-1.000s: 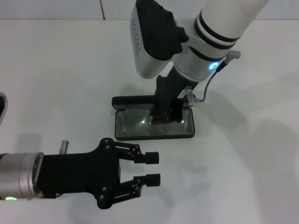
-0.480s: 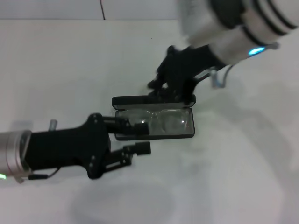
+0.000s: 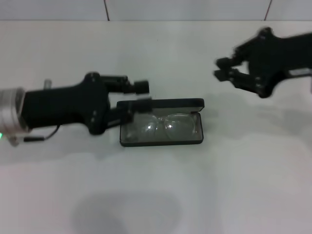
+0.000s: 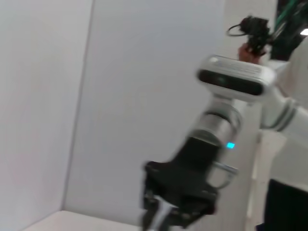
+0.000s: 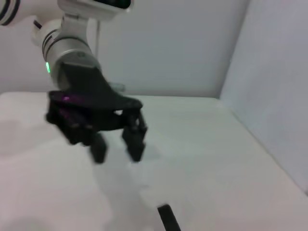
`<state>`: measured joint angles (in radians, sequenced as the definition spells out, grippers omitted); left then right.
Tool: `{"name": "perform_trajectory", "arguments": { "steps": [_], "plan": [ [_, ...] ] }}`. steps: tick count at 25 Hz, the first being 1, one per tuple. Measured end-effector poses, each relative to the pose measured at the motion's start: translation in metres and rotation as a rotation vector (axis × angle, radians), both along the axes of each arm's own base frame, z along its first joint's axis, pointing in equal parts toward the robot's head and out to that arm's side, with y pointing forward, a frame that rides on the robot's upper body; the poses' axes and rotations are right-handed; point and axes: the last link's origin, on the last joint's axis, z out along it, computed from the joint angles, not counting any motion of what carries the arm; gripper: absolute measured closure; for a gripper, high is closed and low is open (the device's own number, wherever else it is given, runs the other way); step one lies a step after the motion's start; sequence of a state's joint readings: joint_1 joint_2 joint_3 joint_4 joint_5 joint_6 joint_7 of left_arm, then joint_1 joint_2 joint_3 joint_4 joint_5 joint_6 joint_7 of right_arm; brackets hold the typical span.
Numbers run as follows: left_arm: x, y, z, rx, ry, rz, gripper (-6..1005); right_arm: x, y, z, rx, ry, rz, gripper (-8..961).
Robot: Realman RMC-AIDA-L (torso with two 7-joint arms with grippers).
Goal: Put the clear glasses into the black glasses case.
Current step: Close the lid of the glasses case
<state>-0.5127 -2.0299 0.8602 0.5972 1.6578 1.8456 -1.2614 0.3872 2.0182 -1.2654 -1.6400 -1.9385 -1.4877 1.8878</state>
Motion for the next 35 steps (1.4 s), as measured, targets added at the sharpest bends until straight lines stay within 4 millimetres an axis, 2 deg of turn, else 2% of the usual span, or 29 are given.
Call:
{"name": "perform_trajectory", "arguments": {
  "steps": [1, 2, 5, 9, 12, 16, 21, 35],
  "plan": [
    [0.002, 0.007, -0.001, 0.014, 0.019, 0.006, 645, 0.005, -0.001, 0.002, 0.004, 0.006, -0.011, 813],
    [0.004, 0.014, -0.002, 0.028, 0.038, 0.012, 645, 0.022, -0.003, 0.007, 0.022, 0.013, -0.059, 813],
    [0.015, 0.045, -0.009, 0.092, 0.136, 0.037, 644, 0.055, -0.003, 0.02, 0.065, 0.057, -0.178, 813],
    [0.02, 0.07, -0.017, 0.132, 0.225, 0.108, 644, 0.078, -0.002, 0.027, 0.084, 0.111, -0.254, 813],
    [0.022, 0.08, -0.03, 0.141, 0.285, 0.139, 661, 0.087, -0.002, 0.028, 0.095, 0.124, -0.285, 813],
    [0.022, 0.081, -0.048, 0.133, 0.347, 0.149, 695, 0.096, -0.003, 0.031, 0.11, 0.144, -0.318, 813],
    [0.015, 0.077, -0.062, 0.1, 0.389, 0.164, 838, 0.099, -0.001, 0.03, 0.109, 0.154, -0.318, 814],
    [0.007, 0.069, -0.074, 0.061, 0.405, 0.192, 840, 0.1, 0.006, 0.026, 0.109, 0.175, -0.307, 815]
  ]
}}
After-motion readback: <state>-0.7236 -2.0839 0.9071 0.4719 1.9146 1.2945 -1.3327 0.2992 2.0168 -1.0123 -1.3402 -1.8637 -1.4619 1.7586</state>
